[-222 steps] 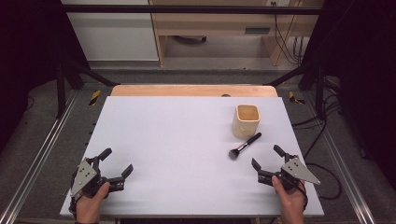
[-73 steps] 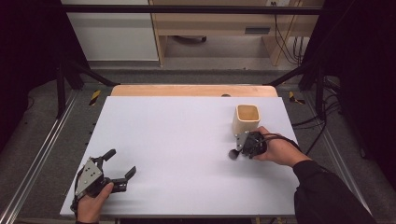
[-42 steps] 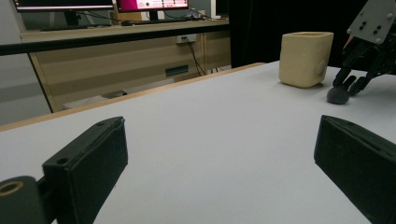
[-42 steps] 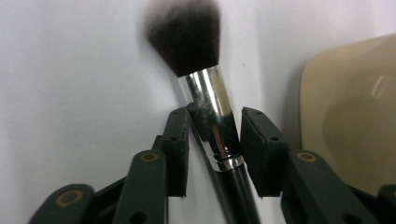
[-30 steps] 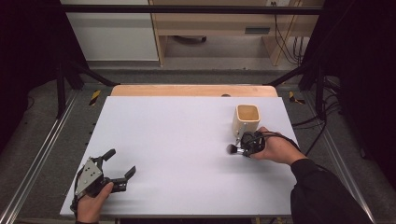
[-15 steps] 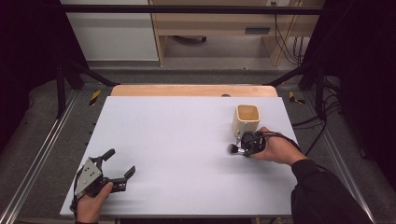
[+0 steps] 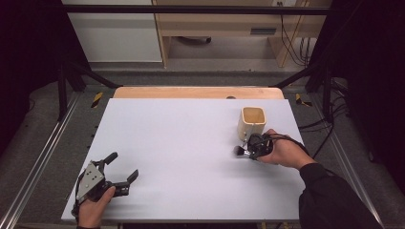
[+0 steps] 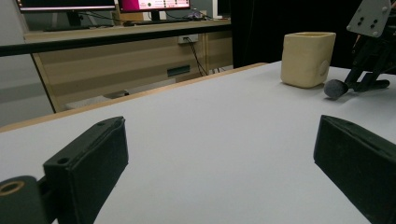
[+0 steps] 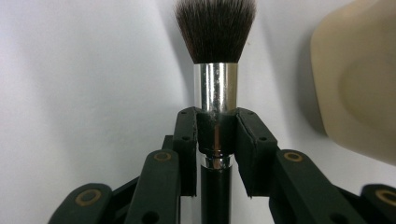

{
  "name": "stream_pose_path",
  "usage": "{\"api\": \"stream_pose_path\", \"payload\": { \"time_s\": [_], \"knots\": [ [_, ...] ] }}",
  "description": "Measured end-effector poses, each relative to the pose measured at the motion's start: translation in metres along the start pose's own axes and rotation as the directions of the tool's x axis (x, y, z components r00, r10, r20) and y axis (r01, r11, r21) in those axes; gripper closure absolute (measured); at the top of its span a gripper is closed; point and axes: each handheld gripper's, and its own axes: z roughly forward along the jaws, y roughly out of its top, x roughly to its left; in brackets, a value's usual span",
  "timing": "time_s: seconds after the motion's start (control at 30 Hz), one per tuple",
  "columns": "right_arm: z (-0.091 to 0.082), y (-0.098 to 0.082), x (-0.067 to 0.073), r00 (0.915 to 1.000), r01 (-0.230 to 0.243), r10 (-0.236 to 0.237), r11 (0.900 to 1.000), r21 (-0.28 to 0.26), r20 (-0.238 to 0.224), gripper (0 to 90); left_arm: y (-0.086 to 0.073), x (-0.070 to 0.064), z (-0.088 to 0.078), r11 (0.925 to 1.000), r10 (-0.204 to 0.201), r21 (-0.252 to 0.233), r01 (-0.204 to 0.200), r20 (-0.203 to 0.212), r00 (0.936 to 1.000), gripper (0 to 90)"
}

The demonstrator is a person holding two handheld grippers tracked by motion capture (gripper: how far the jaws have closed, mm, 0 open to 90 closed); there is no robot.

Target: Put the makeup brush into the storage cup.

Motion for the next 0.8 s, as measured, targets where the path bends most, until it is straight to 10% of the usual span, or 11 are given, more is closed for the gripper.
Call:
{"api": "stream_pose_path", "payload": {
  "time_s": [0.8],
  "knots": [
    [-0.034,-0.007,0.006,0.9969,-0.039,0.047,0.992,-0.124,0.063,71.2,0.0,-0.001,0.0,1.0,0.0,-0.004,0.0,-0.001,1.0,2.8]
  ]
}}
